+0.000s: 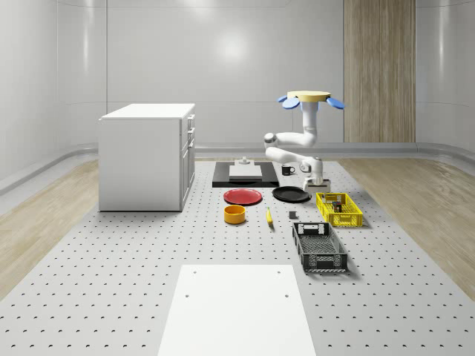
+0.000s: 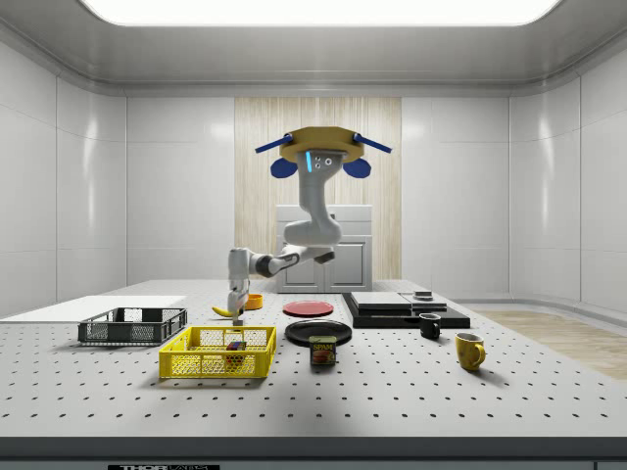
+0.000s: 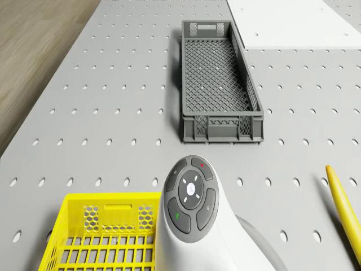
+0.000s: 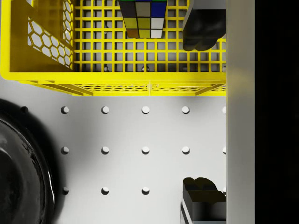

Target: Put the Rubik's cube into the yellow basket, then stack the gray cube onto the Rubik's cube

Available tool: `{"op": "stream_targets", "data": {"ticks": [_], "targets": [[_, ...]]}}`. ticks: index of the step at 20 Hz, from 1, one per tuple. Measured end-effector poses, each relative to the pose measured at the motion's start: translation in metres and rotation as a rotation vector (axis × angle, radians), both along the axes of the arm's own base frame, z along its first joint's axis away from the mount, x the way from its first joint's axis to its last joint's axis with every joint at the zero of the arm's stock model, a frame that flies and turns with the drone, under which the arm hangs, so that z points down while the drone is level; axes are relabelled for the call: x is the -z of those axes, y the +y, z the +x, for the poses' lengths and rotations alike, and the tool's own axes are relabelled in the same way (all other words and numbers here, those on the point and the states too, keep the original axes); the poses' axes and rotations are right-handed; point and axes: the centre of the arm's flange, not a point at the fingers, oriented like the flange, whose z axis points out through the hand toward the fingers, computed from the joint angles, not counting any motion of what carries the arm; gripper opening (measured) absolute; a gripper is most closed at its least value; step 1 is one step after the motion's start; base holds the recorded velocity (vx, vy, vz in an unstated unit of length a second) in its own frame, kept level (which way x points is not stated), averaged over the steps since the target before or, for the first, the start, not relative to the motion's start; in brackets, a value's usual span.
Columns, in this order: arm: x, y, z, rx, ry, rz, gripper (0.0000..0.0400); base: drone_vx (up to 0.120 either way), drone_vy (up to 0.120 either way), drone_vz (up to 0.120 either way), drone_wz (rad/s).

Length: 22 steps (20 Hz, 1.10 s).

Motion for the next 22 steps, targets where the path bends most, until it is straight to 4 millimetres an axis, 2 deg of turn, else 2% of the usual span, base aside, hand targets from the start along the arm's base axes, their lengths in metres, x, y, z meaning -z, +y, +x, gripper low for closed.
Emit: {"op": "stream_targets", "data": {"ticks": [4, 9, 12, 15, 22], "targets": [[0.0, 0.0, 0.0, 0.0, 0.0, 0.0, 0.04, 0.11, -0.12, 0.0, 0.0], [0.0, 0.0, 0.0, 0.0, 0.0, 0.0, 0.04, 0.0, -0.12, 0.0, 0.0], [0.0, 0.0, 0.0, 0.0, 0.0, 0.0, 0.04, 0.08, -0.12, 0.0, 0.0], [0.0, 0.0, 0.0, 0.0, 0.0, 0.0, 0.04, 0.0, -0.12, 0.0, 0.0], [0.0, 0.0, 0.0, 0.0, 0.0, 0.0, 0.04, 0.0, -0.12, -0.109, 0.0]]}}
